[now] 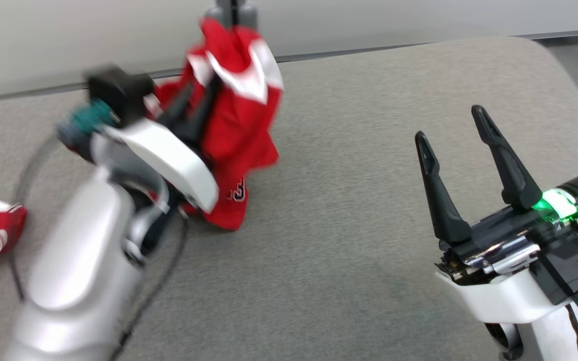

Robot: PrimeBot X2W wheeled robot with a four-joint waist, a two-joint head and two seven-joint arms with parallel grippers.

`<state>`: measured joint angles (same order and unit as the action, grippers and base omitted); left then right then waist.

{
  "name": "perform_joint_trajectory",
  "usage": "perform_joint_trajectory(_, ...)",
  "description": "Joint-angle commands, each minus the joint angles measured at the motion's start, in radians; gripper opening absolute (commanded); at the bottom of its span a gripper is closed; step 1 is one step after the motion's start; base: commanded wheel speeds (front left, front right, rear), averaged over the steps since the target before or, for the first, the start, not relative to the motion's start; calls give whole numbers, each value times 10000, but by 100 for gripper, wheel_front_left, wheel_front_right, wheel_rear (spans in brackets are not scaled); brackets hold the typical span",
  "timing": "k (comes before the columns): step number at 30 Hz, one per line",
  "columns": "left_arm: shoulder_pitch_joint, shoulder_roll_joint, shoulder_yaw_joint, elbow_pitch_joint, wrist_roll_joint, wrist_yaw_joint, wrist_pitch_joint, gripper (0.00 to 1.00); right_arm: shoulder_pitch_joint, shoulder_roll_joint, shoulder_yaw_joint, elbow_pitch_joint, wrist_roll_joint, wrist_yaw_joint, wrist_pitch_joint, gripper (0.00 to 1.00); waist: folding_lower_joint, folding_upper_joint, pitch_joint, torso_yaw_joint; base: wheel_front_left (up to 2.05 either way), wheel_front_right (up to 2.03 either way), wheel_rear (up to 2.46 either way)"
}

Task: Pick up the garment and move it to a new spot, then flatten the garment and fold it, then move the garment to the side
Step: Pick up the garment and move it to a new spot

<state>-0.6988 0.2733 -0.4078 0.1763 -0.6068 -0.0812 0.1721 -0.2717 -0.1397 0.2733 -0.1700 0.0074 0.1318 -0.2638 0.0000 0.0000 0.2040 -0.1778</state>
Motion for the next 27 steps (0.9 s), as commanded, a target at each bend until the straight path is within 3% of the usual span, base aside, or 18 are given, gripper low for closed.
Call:
perform_joint_trajectory(1, 467, -162, -229, 104, 294, 186, -356, 0, 218, -23, -19, 36, 19, -20, -12, 100, 0, 0, -462, -709, 0, 0, 0)
perform_joint_trajectory(7, 2260, -1068, -1672, 1566, 1401, 615, -1876, 0, 919, 350, -505, -33, 203, -21, -12, 100, 0, 0, -405, -1265, 0, 0, 0)
perform_joint_trajectory(12, 3269, -1705, -2438, 3448, 1553, 368, -3240, 0, 1540, 448, -206, 619, 204, -21, -12, 100, 0, 0, -437, -1249, 0, 0, 0)
perform_joint_trajectory(13, 3383, -1816, -2521, 3707, 1499, 304, -3484, 4, 1662, 428, -140, 772, 198, -21, -12, 100, 0, 0, -478, -1202, 0, 0, 0)
perform_joint_trajectory(14, 3475, -1922, -2601, 3942, 1464, 284, -3675, 75, 1765, 407, -78, 897, 160, -21, -13, 100, 0, 0, -535, -1140, 0, 0, 0)
perform_joint_trajectory(15, 3521, -1990, -2661, 4072, 1470, 268, -3879, 100, 1840, 408, -22, 1006, 167, -21, -12, 100, 0, 0, -596, -1073, 0, 0, 0)
perform_joint_trajectory(21, 3796, -2155, -2554, 3874, 1627, 573, -4364, 100, 2372, 339, 143, 1719, 196, -21, -13, 100, 0, 0, -1364, -317, 0, 0, 0)
perform_joint_trajectory(27, 5235, -1967, -1006, 1667, 2339, 1321, -4368, 100, 2873, 459, -196, 2071, 337, -21, -13, 100, 0, 0, -1983, 496, 0, 0, 0)
